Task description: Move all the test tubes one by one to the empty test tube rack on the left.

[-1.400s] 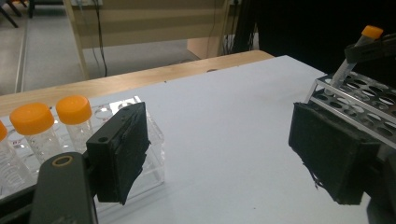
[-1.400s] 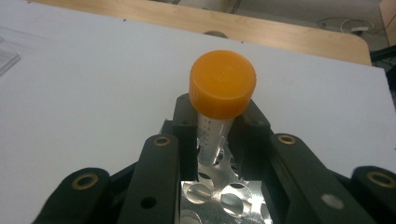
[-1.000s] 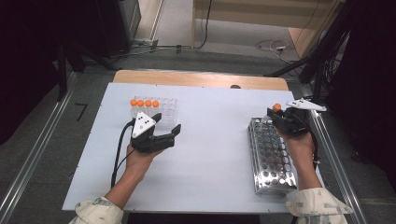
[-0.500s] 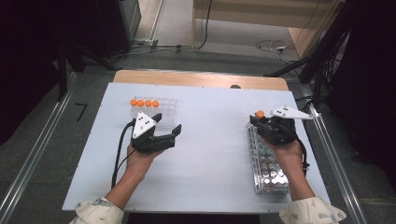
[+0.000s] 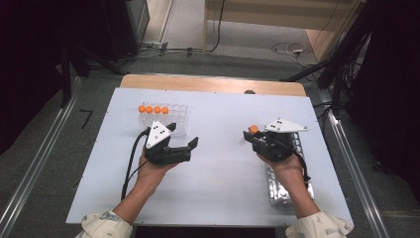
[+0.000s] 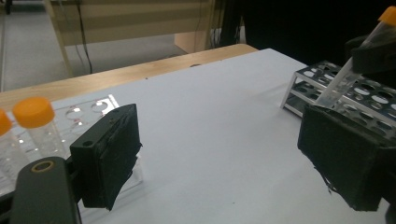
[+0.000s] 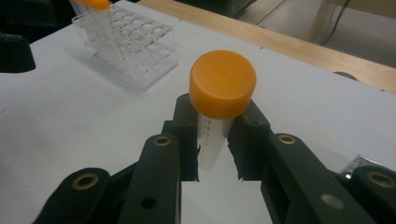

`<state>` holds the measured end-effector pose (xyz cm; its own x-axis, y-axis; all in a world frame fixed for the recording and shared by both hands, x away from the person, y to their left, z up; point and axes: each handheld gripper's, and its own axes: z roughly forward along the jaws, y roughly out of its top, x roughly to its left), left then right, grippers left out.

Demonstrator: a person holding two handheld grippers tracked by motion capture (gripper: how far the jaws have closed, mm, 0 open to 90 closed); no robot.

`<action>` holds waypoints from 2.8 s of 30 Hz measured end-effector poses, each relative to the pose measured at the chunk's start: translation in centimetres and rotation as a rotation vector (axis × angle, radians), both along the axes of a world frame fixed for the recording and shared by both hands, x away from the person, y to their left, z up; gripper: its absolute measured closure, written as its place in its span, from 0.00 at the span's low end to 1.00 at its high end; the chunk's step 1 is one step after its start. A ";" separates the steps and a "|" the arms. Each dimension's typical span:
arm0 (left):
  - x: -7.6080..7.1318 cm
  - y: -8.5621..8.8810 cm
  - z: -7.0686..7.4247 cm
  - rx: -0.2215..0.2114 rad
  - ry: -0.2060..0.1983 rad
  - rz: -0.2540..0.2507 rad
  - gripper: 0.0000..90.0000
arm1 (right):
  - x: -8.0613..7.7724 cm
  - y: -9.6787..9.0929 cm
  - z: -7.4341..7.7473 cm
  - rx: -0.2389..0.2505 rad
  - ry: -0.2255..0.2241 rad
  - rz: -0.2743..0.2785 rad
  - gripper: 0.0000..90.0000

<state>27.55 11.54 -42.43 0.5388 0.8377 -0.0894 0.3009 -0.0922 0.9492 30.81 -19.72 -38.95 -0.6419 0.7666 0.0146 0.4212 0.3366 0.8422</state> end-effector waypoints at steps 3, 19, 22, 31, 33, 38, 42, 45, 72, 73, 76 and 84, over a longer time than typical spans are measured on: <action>-0.3 -0.5 0.3 -0.001 -0.007 -0.019 0.15 | -0.3 1.0 -0.3 -0.008 0.009 0.030 0.80; -1.3 -1.9 0.9 -0.007 -0.034 -0.080 0.17 | -1.4 6.8 -2.2 -0.055 0.050 0.167 0.80; -1.4 -2.0 1.0 -0.015 -0.031 -0.096 0.18 | -1.4 7.7 -2.5 -0.064 0.052 0.187 0.80; -1.5 -2.3 1.0 -0.027 -0.029 -0.148 0.36 | -1.6 10.4 -3.1 -0.075 0.071 0.246 0.80; -1.5 -2.2 1.0 -0.021 -0.026 -0.159 0.39 | -1.7 10.9 -3.1 -0.079 0.072 0.255 0.80; -1.5 -2.2 0.6 -0.021 -0.015 -0.175 0.50 | -1.7 11.4 -3.2 -0.078 0.072 0.266 0.80; -1.4 -2.3 0.4 -0.012 -0.005 -0.183 0.54 | -1.7 11.4 -3.1 -0.076 0.068 0.264 0.80; -1.4 -2.4 0.2 -0.010 0.000 -0.185 0.58 | -1.8 11.4 -3.0 -0.076 0.064 0.266 0.80; -1.7 -2.3 0.3 -0.026 -0.021 -0.207 0.78 | -2.2 11.4 -2.8 -0.057 0.054 0.282 0.76; -1.6 -2.2 0.4 -0.027 -0.022 -0.204 0.78 | -2.1 11.3 -2.8 -0.052 0.059 0.280 0.71; -1.5 -1.8 0.7 -0.037 -0.025 -0.196 0.78 | -1.8 11.0 -2.8 -0.043 0.084 0.275 0.57; -0.3 -0.2 1.0 -0.066 -0.003 -0.129 0.78 | -1.6 9.9 -2.7 -0.022 0.105 0.252 0.41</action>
<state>27.27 11.38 -41.40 0.6422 0.7536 -0.1404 0.2878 -0.0673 0.9553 29.21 -9.84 -41.70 -0.8084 0.5837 0.0760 0.4061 0.4597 0.7897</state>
